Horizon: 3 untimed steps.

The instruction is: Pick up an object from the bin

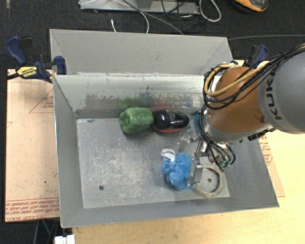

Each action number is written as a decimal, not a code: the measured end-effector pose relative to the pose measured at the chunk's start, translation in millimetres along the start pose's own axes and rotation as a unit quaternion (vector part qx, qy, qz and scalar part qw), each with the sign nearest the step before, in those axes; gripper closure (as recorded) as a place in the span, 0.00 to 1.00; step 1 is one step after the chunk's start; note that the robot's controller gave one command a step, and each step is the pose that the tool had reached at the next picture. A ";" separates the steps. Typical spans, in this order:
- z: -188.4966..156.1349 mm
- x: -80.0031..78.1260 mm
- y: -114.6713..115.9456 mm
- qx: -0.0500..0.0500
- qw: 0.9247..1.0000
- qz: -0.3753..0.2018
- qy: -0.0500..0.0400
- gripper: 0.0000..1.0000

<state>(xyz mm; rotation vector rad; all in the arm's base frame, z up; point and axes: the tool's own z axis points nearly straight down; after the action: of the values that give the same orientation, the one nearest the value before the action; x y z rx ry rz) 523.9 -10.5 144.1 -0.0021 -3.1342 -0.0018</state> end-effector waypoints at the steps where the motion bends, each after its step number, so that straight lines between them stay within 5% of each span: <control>1: -3.6 -1.9 0.0 0.000 1.000 0.000 -0.004 0.00; 2: 25.6 44.6 22.2 -0.001 0.998 0.064 -0.001 0.00; 3: 10.9 7.2 22.2 -0.001 0.988 0.156 -0.007 0.00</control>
Offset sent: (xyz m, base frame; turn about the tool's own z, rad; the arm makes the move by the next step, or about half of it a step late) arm -0.0443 0.0212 -0.0242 0.1294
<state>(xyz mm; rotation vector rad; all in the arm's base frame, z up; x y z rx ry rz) 516.7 11.7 133.2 -0.4942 -3.1100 -0.0039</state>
